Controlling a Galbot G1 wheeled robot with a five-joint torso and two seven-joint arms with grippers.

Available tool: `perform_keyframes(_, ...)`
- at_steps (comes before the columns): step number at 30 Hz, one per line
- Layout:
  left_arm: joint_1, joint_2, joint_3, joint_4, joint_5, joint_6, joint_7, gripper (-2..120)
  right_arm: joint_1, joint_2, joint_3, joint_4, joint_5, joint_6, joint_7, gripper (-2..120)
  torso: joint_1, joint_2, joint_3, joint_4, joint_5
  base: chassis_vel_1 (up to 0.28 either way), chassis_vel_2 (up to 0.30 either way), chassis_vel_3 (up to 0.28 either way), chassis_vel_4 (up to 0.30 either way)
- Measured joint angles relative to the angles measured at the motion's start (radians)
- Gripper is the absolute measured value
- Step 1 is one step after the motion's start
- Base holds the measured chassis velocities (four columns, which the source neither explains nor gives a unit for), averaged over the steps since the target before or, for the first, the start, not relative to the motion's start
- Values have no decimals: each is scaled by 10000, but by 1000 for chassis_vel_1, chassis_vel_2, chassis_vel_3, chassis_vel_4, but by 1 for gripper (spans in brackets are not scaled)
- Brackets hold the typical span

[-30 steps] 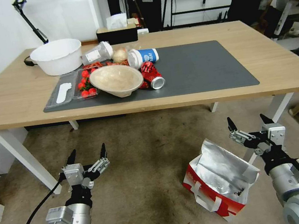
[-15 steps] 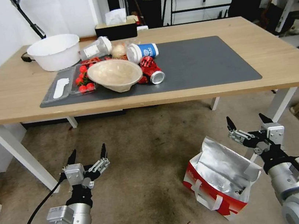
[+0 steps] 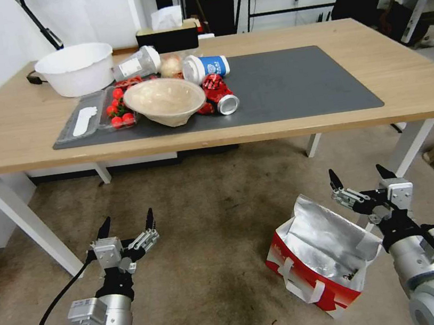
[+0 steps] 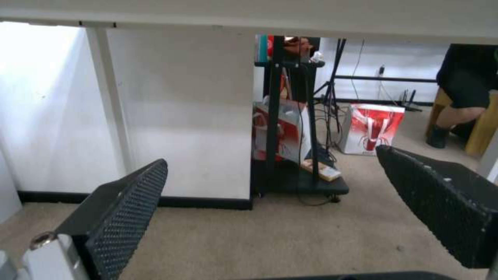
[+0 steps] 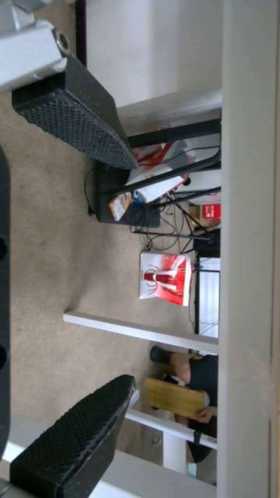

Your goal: Pick up the food delivery bag from the floor and place it on the table.

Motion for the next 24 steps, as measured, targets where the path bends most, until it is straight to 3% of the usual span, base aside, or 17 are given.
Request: perform_keyframes(24, 59, -29, 1, -22, 2, -69, 24, 100, 40, 3, -22, 0, -4, 0, -24, 100, -292, -949, -661, 0, 0, 0, 0, 0, 0)
